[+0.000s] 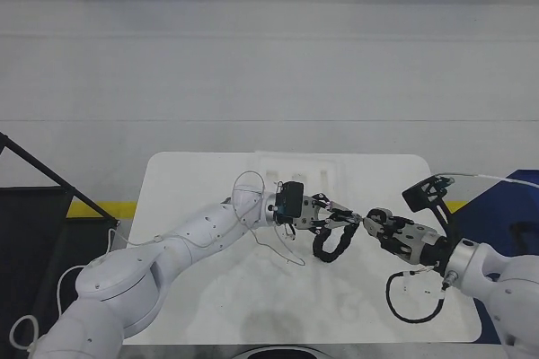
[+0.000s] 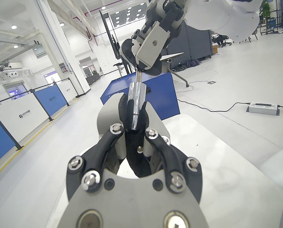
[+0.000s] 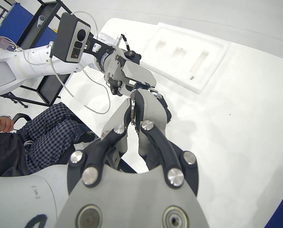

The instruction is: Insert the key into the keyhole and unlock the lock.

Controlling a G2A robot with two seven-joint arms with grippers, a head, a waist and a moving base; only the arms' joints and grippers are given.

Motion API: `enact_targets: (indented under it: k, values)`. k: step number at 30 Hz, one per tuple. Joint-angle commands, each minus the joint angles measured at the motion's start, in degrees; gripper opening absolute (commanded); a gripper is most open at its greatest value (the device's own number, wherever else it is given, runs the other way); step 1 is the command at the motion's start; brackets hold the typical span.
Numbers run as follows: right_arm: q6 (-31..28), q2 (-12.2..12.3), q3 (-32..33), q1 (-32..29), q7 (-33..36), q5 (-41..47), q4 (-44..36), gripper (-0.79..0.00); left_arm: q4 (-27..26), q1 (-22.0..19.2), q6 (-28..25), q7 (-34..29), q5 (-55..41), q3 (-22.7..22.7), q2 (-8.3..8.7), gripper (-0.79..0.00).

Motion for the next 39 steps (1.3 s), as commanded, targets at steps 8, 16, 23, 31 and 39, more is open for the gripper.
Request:
enact_targets:
  k: [8,16,23,31,39]
  values:
    - [1.9,0.0,-3.3,2.3,0.1,-4.8,0.0,-0.785,0.5,0.0,-0.9,-0.9,-1.9,0.0,-0.24,-0.785]
    - [4.3,-0.2,-5.3,3.5,0.5,-5.3,0.0,-0.785,0.3,-0.1,-1.2,-1.2,-2.1,0.0,-0.22,-0.785]
    - [4.3,-0.2,-5.1,4.0,0.8,-4.4,0.0,0.000,0.1,0.4,-3.5,-3.5,-6.3,0.0,-0.09,-0.785]
    - [-6.7,0.2,-2.6,4.3,-1.3,-9.3,0.0,0.000,-0.7,-0.1,-12.2,-12.2,-17.6,-0.5,1.19,-0.785]
    - [-23.7,0.8,-1.9,2.1,-6.0,-17.1,0.6,0.000,-2.2,-1.1,-24.6,-24.6,-23.9,-4.7,3.58,-0.785]
